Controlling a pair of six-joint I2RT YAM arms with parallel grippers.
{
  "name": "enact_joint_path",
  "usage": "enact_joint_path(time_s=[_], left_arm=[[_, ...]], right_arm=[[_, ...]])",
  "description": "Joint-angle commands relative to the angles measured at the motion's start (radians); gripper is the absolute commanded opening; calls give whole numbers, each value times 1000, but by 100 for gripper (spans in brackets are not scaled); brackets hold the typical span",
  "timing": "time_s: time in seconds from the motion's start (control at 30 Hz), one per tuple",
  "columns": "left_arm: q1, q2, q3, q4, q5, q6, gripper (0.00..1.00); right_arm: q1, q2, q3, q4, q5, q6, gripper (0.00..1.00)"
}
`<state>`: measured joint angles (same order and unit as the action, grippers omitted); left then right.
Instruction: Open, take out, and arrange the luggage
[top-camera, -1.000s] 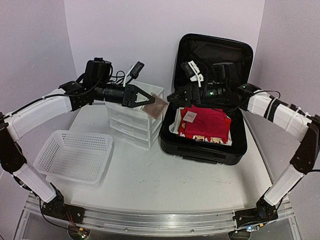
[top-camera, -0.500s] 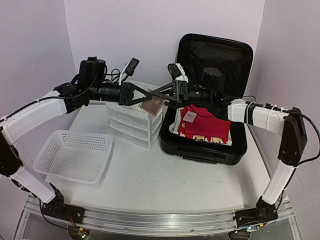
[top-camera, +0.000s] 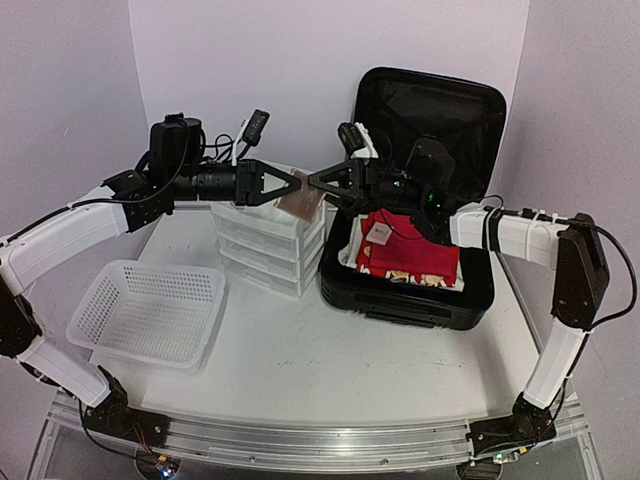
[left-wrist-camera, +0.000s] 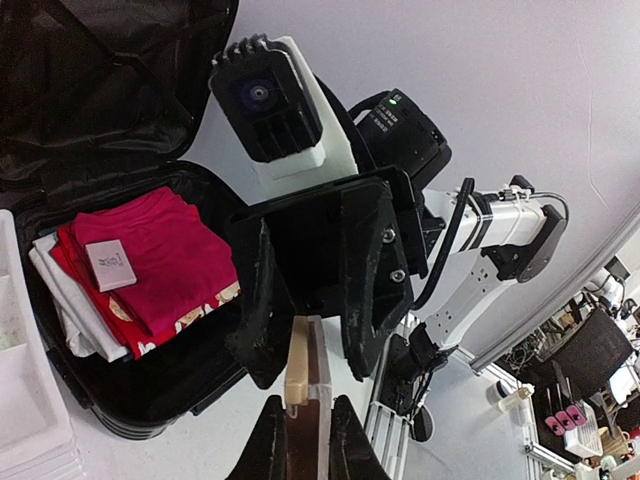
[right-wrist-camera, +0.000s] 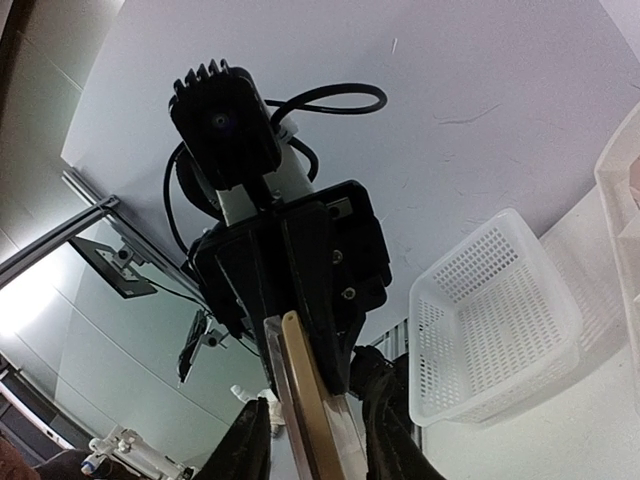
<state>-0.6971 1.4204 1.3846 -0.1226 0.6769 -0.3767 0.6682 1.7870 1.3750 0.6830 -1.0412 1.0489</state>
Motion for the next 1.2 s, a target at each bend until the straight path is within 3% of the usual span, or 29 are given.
enact_joint_path(time_s=[0.0, 0.23, 0.5, 0.6, 0.77, 0.87, 1.03, 1.17], left_arm=[[21, -63, -5, 84, -15, -33, 3], [41, -54, 8, 104, 3, -84, 3], [64, -37, 7, 106, 12, -118, 6], [94, -60, -26, 104, -39, -132, 19], [199, -100, -100, 93, -73, -209, 61], [270, -148, -130, 40, -115, -223, 72], [304, -234, -86, -250, -344, -49, 79], [304, -312, -96, -327, -420, 28, 80]], right_arm=[[0, 12, 16, 152, -40, 69, 35], [1, 15, 17, 180, -59, 79, 34], [1, 48, 61, 219, -50, 100, 12], [1, 66, 87, 222, -40, 101, 5], [0, 110, 149, 223, -6, 91, 2], [-9, 150, 189, 211, 20, 51, 2], [-42, 234, 285, 18, 79, -137, 3], [-40, 271, 456, -520, 216, -544, 3]])
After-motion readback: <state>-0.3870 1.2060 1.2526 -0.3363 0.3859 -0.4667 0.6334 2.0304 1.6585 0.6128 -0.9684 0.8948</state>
